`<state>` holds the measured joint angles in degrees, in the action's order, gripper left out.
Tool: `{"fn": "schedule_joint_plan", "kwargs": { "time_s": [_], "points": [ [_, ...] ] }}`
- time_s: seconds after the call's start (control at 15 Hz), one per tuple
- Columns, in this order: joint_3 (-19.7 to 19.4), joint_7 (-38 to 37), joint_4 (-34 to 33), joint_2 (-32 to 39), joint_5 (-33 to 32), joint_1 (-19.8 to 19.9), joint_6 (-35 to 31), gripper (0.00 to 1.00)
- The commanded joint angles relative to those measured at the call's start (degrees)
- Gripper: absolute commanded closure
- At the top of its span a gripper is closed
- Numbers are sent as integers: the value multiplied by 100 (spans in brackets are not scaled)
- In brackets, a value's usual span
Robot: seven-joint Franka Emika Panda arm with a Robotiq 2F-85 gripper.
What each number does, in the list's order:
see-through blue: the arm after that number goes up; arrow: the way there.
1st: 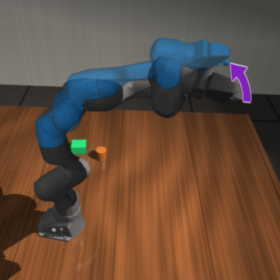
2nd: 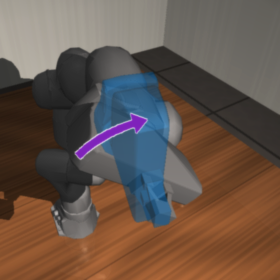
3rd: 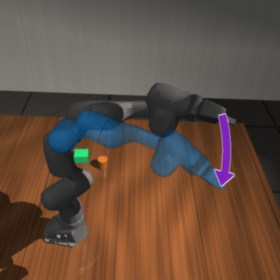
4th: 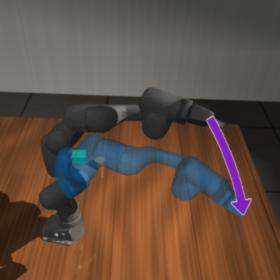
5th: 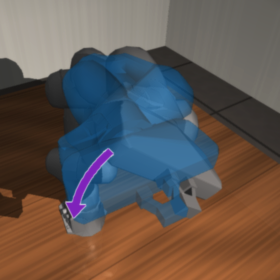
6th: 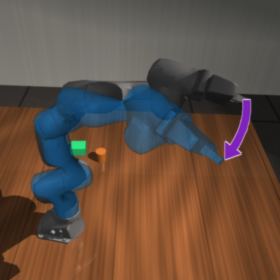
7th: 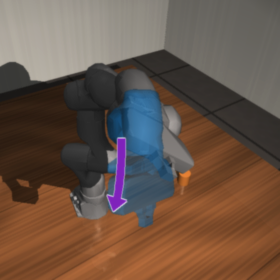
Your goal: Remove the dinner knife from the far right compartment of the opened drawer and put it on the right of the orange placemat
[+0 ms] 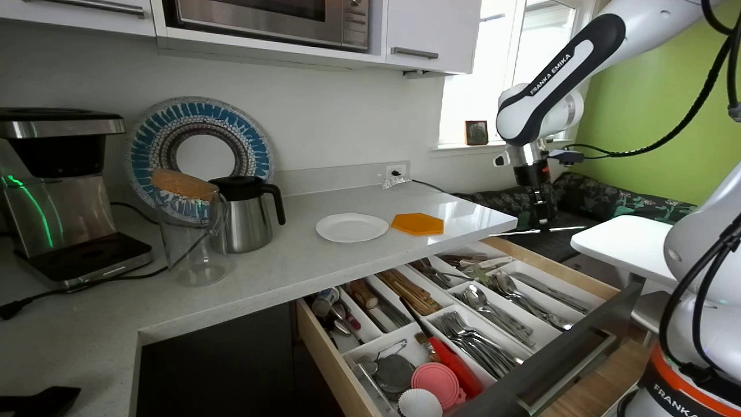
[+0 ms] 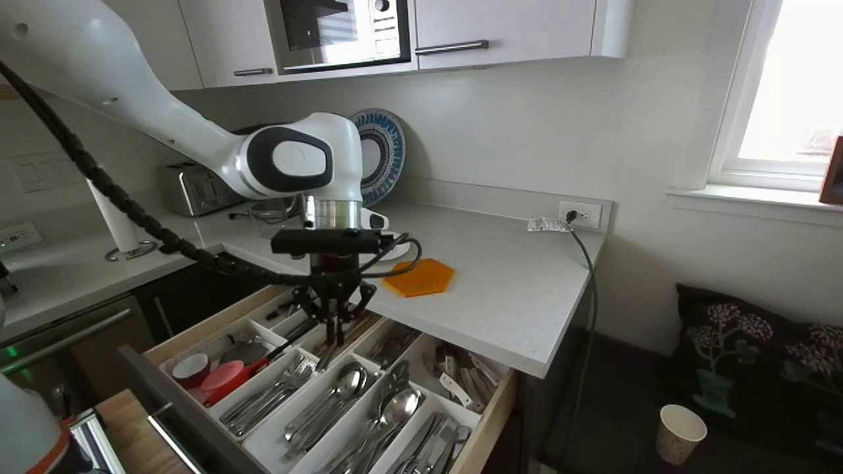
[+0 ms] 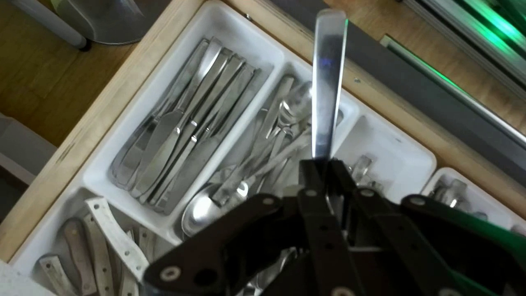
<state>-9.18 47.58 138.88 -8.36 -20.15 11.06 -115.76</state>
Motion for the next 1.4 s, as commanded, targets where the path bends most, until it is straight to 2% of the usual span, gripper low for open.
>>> {"fn": "schedule_joint_plan", "kwargs": {
  "time_s": [0.0,0.13,0.47,0.53,0.93,1.0,1.13,1.33],
  "points": [
    [145,-258,-345,-123,460,-341,615,97],
    [175,-590,-583,-54,863,-455,577,97],
    [92,-1343,-1028,220,1872,-516,-186,97],
    [144,-1130,-901,64,1542,-523,15,88],
    [112,-1279,-1010,196,1743,-506,-138,88],
    [112,-1281,-1010,196,1743,-506,-138,97],
    [167,-1541,-1104,410,1545,-516,-537,97],
    [235,-2344,-1310,930,1027,-484,-1611,97]
  ]
}}
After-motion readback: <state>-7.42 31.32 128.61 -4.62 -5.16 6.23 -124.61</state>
